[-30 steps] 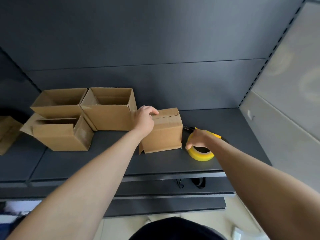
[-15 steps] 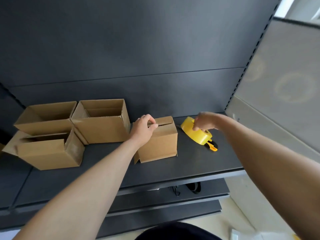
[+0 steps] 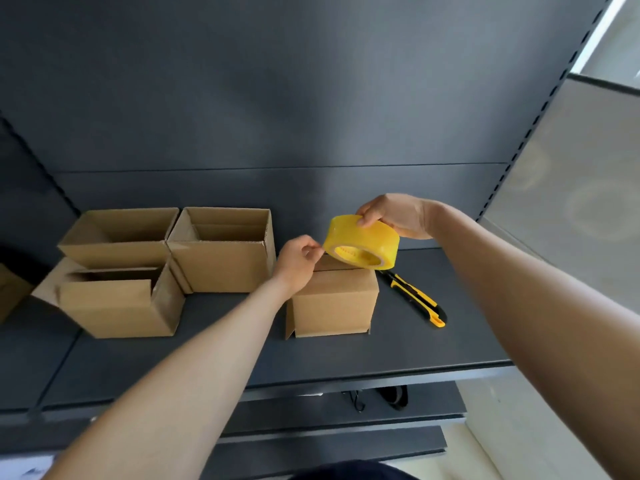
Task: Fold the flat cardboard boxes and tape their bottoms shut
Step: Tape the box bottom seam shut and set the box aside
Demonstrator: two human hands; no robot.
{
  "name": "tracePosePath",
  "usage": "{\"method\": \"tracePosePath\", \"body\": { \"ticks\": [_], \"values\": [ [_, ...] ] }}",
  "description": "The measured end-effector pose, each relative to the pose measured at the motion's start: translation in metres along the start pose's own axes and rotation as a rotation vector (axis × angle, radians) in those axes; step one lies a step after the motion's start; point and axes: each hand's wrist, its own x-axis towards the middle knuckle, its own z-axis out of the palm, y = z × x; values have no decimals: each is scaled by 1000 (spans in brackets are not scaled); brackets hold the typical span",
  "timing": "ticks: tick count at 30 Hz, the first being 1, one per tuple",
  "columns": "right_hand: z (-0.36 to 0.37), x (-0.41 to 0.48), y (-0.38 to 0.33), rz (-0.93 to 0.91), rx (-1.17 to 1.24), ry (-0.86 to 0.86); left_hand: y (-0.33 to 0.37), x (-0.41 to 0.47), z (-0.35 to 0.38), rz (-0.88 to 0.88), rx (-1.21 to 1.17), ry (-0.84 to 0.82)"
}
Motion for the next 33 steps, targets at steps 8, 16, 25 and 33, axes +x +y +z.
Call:
{"method": "tracePosePath", "body": {
  "ticks": [8,16,25,33],
  "values": [
    [4,13,-7,33,-86,-4,38,-4,-17,-102,-375,79],
    [8,16,-14,43,-130,-20,47,-7,-26,-25,-198,-25],
    [11,14,-16,37,-155,-3,50,-11,-31,1,-87,-92],
    [16,12,-22,20,-276,44,56,-10,-34,6,-63,-125]
  ]
}}
